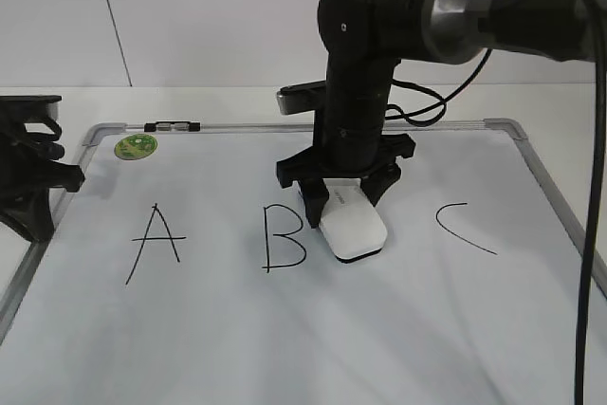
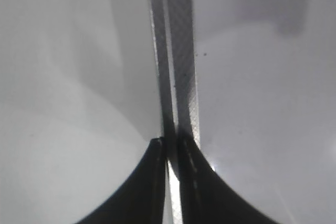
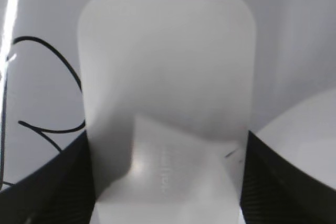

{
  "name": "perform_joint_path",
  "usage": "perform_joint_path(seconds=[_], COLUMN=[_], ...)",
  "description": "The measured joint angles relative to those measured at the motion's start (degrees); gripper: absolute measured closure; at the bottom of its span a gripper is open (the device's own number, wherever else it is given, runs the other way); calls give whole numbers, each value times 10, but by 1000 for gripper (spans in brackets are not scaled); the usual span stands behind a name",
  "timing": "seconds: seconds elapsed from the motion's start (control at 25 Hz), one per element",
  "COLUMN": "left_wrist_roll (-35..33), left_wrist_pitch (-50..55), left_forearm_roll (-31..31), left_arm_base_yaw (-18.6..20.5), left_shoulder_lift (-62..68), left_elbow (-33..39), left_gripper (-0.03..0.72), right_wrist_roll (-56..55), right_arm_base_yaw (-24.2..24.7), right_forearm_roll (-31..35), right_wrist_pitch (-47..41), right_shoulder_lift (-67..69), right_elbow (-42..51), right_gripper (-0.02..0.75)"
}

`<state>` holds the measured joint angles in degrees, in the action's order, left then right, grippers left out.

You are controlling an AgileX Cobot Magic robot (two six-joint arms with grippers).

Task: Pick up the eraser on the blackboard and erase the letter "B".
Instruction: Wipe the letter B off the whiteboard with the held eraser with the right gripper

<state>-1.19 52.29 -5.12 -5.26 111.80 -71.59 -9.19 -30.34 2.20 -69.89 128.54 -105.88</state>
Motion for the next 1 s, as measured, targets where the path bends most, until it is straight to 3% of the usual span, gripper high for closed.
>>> perform_joint_path(seconds=[0.44,1.0], left_wrist_roll=[0,0], left_wrist_pitch=[1,1], left_forearm_roll=[0,0], left_arm_base_yaw=[1,1], left_shoulder_lift=[0,1], left_elbow=[0,0], left_gripper=[657,657], right_wrist_roll=[2,4], right_arm_base_yaw=[-1,-127], right_forearm_roll=[17,0], right_wrist_pitch=[-3,-5], right_shoulder_lift=[6,12], right_elbow=[-6,-12], right_gripper=[198,198])
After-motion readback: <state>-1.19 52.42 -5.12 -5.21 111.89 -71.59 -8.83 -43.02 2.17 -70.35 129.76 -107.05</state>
